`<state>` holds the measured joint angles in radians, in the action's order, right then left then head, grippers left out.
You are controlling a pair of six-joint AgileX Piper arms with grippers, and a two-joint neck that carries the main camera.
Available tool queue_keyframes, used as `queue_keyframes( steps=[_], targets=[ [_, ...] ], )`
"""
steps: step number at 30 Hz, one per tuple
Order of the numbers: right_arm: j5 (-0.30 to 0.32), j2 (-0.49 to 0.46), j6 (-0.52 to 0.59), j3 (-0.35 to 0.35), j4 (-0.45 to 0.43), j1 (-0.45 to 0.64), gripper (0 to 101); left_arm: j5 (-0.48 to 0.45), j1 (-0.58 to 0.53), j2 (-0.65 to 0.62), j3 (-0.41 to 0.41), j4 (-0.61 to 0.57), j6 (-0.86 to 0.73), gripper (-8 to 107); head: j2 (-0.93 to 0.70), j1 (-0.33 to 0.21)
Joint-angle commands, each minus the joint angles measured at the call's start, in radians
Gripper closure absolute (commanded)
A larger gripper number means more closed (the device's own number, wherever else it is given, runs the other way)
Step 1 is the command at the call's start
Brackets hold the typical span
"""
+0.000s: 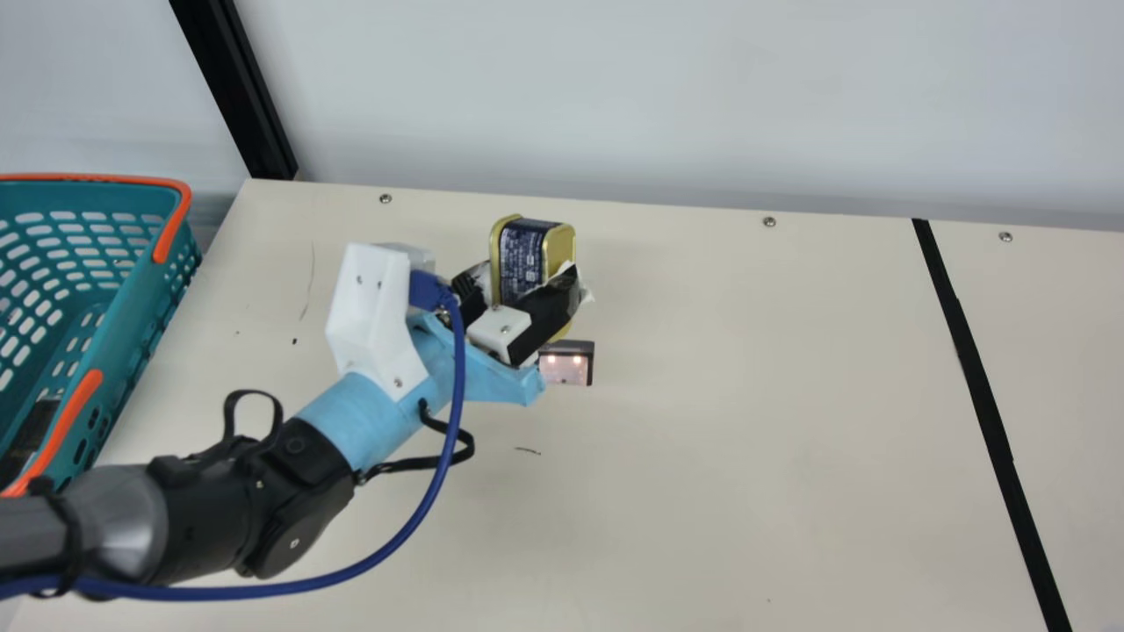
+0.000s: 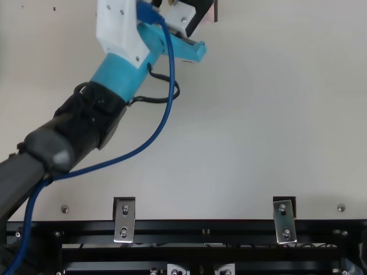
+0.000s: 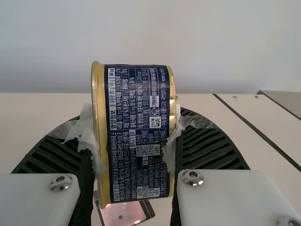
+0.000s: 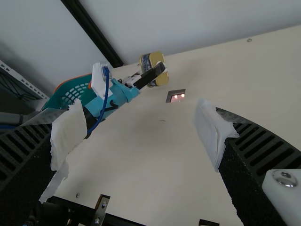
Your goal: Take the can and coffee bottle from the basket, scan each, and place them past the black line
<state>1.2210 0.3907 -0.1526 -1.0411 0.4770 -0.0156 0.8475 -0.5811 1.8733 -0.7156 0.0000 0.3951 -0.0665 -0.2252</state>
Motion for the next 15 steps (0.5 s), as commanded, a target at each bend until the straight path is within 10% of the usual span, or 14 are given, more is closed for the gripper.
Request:
queue_keyframes(
  steps=[1,15],
  targets=[
    [0.000,0.000,0.000,0.000,0.000,0.000,0,-0.003,0.003,0.024,-0.023,0.004,0.001,89,0.006,-0.003],
    [0.000,0.000,0.000,0.000,0.000,0.000,0,-0.013,0.017,0.149,-0.166,0.022,0.001,89,0.006,-0.003]
  ],
)
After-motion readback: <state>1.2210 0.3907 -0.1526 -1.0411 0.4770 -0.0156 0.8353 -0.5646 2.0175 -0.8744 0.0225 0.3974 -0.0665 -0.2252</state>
